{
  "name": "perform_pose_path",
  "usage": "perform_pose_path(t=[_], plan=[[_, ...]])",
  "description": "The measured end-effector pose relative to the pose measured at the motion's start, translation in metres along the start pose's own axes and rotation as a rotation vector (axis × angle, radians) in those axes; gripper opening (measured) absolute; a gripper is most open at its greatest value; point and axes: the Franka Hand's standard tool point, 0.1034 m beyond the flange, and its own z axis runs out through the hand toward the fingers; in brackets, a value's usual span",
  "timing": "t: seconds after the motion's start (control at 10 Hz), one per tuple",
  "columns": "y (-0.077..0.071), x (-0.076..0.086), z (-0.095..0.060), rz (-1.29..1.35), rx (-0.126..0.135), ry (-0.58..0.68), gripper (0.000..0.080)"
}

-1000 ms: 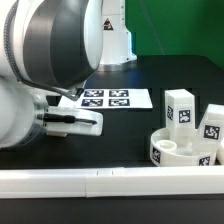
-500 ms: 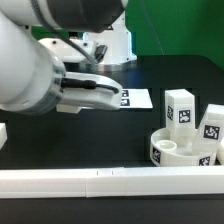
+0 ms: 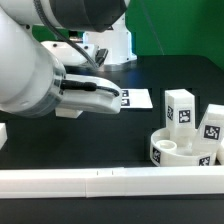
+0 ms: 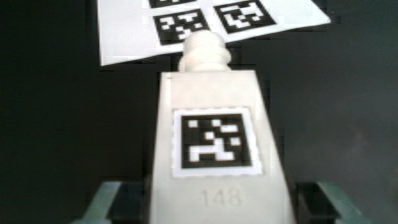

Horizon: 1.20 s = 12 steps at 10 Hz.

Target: Assemble stool

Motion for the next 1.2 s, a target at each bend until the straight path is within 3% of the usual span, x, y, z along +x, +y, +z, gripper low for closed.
perform_pose_path(t=[0.1,0.2,0.3,0.4,0.5,0.6,0.9,1.2], plan=[[-0.006,0.004,-0.009,-0.010,0.002,0.107,0.0337],[-0.014,-0.009,-0.008,-0.017,0.006,0.129,0.0337],[-0.030,-0.011,-0.019,-0.020,0.003,0.227,0.0337],[-0.047,-0.025,-0.032,-0.033,0.005,0.319,0.0337],[-0.051,-0.036,-0.034,-0.030,0.014,0.340,0.0337],[-0.051,-0.026,-0.039,-0.030,0.019,0.431,0.0337],[-0.057,-0.021,-0.047,-0.036,0.032,0.670,0.0337],[-0.091,-0.044,-0.060,-0.059,0.052,0.896,0.0337]])
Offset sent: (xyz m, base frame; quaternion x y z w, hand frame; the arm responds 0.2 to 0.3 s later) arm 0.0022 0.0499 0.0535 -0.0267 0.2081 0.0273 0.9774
